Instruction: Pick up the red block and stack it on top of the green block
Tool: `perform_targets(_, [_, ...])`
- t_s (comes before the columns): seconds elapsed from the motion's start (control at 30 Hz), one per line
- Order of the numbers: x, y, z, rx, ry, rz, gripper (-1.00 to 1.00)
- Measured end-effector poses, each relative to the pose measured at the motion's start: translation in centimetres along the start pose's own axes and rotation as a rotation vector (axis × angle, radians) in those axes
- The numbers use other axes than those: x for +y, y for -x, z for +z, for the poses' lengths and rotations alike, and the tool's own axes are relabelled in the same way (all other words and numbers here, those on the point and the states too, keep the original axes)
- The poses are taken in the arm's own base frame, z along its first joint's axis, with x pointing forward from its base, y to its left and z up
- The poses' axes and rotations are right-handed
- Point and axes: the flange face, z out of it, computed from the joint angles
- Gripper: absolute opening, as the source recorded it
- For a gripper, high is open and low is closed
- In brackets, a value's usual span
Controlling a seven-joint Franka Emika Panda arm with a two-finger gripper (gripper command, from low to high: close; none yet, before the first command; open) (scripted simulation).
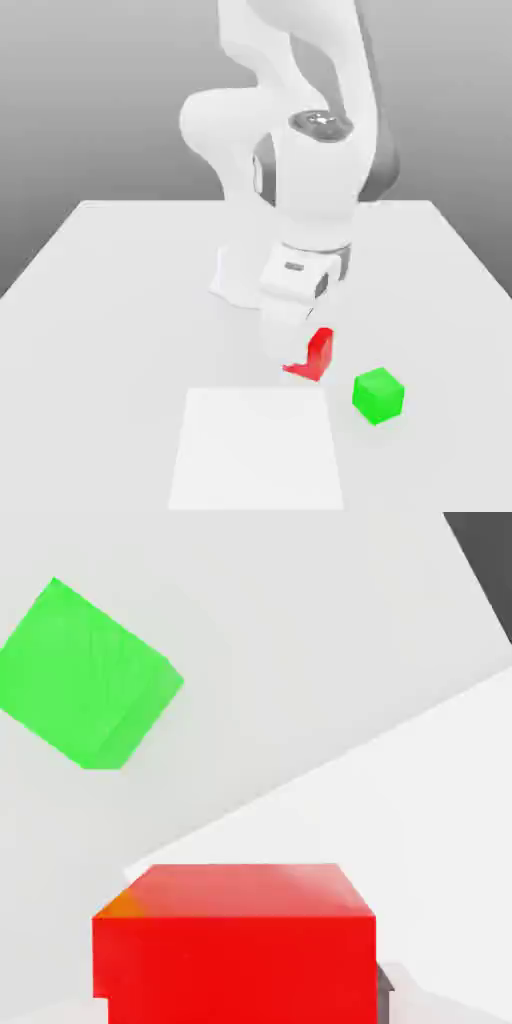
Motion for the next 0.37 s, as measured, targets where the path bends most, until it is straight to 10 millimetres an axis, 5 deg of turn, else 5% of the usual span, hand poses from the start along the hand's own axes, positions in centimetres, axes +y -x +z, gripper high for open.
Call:
perform_targets(0.07, [-3.1,-1.0,0.0,-0.001,0.001,-0.127,-1.00])
perform_targets(0.27, [-4.1,-1.3,5.1,-0.001,0.002,-0.168,-1.00])
perform_targets(0.3, [-4.1,-1.2,5.7,-0.001,0.001,-0.169,1.00])
perform_targets(0.37, [-4.1,-1.2,5.7,-0.001,0.001,-0.169,1.00])
